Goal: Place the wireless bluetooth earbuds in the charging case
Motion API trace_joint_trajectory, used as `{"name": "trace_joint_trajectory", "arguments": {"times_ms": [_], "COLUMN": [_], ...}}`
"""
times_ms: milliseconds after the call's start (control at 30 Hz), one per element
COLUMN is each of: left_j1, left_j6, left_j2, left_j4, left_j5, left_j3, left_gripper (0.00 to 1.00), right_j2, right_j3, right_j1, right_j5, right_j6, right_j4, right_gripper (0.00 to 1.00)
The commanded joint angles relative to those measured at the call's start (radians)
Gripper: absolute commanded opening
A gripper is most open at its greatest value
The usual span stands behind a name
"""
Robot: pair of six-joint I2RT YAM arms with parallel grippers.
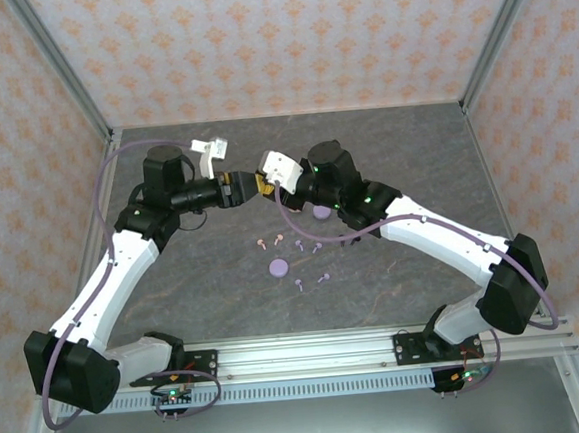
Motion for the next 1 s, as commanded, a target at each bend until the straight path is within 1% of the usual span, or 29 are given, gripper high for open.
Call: {"name": "trace_joint_trajectory", "arguments": {"times_ms": [0, 400, 533, 700, 967], "left_j1": [-0.009, -0.016, -0.018, -0.022, -0.027], "left_j6": [-0.004, -0.001, 0.005, 0.011, 0.018], "left_j2": [0.002, 0.013, 0.019, 0.025, 0.028], "left_j4": [0.039, 0.042, 0.036, 0.034, 0.04], "left_j5": [0.01, 0.005, 0.005, 0.005, 0.007], "left_j3": [0.035, 0.037, 0.038, 0.035, 0.035], "left_gripper": [0.58, 0.47, 0.42, 0.39, 0.3], "right_j2": [-0.013, -0.001, 0.004, 0.004, 0.008], "right_j3": [-0.002, 0.003, 0.005, 0.005, 0.009], "right_j1": [0.008, 0.009, 0.009, 0.009, 0.008], "right_j5": [-0.032, -0.06, -0.057, -0.069, -0.082], "right_j6": [-0.013, 0.007, 0.014, 0.024, 0.035], "right_j4": [0.019, 0.029, 0.034, 0.038, 0.029], "right_gripper": [0.42, 0.42, 0.42, 0.42, 0.42]}}
